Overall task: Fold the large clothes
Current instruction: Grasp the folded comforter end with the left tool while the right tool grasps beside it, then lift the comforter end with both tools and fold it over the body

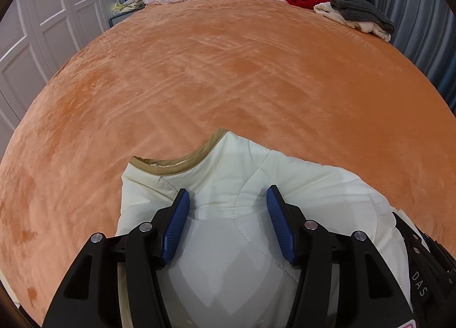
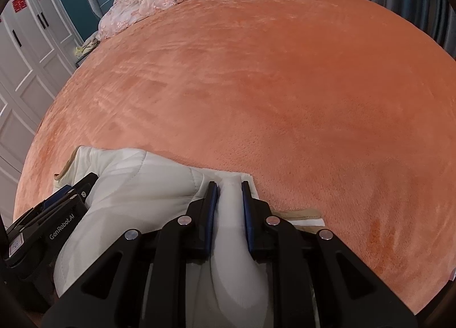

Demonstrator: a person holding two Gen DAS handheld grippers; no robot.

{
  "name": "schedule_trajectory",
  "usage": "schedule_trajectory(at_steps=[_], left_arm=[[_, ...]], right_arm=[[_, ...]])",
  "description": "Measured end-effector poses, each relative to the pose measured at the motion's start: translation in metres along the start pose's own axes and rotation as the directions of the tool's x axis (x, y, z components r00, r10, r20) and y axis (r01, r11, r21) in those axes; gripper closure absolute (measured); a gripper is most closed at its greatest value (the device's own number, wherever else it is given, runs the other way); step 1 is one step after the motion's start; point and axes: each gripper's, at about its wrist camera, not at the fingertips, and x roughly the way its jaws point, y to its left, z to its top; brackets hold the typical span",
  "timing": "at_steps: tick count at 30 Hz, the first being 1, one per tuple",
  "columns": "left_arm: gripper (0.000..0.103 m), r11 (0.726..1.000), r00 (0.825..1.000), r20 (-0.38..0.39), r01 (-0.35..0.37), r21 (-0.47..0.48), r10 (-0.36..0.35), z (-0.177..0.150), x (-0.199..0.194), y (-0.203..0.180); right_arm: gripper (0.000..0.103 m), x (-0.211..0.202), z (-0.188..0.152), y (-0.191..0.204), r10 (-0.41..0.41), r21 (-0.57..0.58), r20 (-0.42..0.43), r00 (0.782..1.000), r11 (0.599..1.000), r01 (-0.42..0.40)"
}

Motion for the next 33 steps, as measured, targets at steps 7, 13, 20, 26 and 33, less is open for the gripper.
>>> schedule_trajectory(at_steps=[7, 13, 20, 26, 33], left_arm=[[0.048, 1.000, 1.000, 0.010, -0.007, 0.000, 0.007, 0.000, -0.001, -0.001], [0.038, 0.997, 0.999, -0.002, 0.054, -0.061, -0.054, 0.005, -0.024, 0.018], [0.017, 0.960, 0.974, -0.026, 0.216, -0.180, -0.224, -0.029, -0.096, 0.084], [0.017, 0.850, 0.905, -0.077, 0.360, -0.384, -0.418, -0.082, -0.102, 0.126], [0.017, 0.826, 0.874, -0.070, 0.425, -0.370, -0.481, -0.110, -0.094, 0.111]], right_arm=[[0.087, 0.000, 0.000, -0.002, 0.006, 0.007, 0.015, 1.000, 1.000, -0.006], [0.075, -0.020, 0.009, -0.026, 0.127, 0.116, -0.007, 0.992, 0.985, -0.125], [0.033, -0.082, -0.011, -0.069, 0.301, 0.175, -0.065, 0.952, 0.942, -0.286], [0.027, -0.090, -0.055, -0.072, 0.419, 0.182, -0.173, 0.891, 0.903, -0.389], [0.014, -0.078, -0.071, -0.065, 0.462, 0.212, -0.168, 0.871, 0.880, -0.425]])
